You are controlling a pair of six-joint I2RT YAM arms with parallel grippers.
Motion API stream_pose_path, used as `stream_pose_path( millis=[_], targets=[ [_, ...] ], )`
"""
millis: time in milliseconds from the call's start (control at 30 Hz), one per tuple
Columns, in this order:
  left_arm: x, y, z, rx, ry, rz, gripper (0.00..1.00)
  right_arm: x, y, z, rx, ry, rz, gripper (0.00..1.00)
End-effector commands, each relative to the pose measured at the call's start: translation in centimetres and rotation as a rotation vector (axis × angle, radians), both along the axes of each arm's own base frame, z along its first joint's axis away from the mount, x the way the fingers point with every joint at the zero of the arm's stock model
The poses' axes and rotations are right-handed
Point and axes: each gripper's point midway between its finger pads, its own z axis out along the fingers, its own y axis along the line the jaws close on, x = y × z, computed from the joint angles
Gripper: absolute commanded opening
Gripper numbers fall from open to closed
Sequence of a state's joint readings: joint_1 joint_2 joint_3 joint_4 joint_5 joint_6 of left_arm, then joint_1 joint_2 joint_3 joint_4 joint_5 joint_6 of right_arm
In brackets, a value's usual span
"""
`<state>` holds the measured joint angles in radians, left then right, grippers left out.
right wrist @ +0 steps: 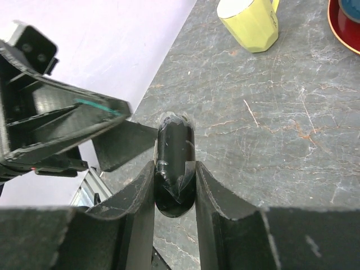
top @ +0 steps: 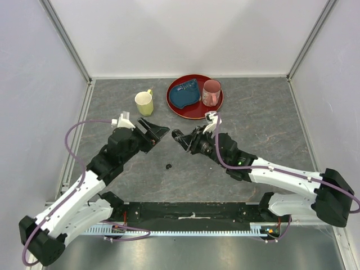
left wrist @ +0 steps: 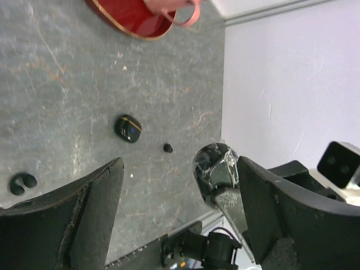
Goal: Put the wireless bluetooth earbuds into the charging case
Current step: Pick up the charging case at the center of the board.
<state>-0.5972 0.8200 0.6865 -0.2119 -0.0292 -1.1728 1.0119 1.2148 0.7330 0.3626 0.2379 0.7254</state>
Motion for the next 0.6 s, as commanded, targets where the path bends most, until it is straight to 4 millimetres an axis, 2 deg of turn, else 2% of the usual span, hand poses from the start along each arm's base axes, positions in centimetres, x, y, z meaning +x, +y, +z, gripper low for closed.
stream_pose_path(
  millis=[0,67,100,133,167,233,267,300,433,500,567],
  targets=[
    [0.7,2.7,2.6,0.120,-0.218,0.067,0.88,-1.5,-1.1,1.2,0.025,0.015,0.105,0.00],
    [0.5,3.9,3.8,0.126,-0.284,0.105,0.89,-2.2,-1.4,1.2,0.010,0.024,0.154,0.00],
    [0.3,4.2,4.2,0.150,-0.323,0.101,0.91,-2.2,-2.0,1.8,0.017,0.012,0.155,0.00],
    [0.0,4.4,5.9,0.129,-0.393,0.102,0.91,-2.5,-2.1,1.9,0.011,0.004,0.184,0.00],
    [-0.2,4.4,6.1,0.134,-0.423,0.092,0.91,-3.3,-2.0,1.9,0.007,0.013,0.237,0.00],
    [-0.6,4.5,7.1,0.170,-0.489,0.067,0.93,-3.4,-2.5,2.8,0.010,0.003,0.271,0.00],
    [-0.7,4.4,7.6,0.179,-0.513,0.056,0.94,-4.4,-2.3,2.8,0.002,0.010,0.345,0.00],
    [-1.0,4.1,7.6,0.216,-0.547,0.017,0.95,-4.3,-2.6,2.9,0.003,0.010,0.361,0.00],
    [-1.9,2.8,8.5,0.269,-0.634,-0.100,0.96,-6.0,-2.4,3.8,0.009,0.007,0.521,0.00],
    [-2.7,1.8,8.8,0.277,-0.686,-0.183,0.96,-6.5,-2.5,3.4,-0.008,0.015,0.571,0.00],
    [-3.3,1.1,9.0,0.290,-0.732,-0.247,0.96,-6.2,-2.8,3.6,-0.017,0.014,0.567,0.00]
  ],
)
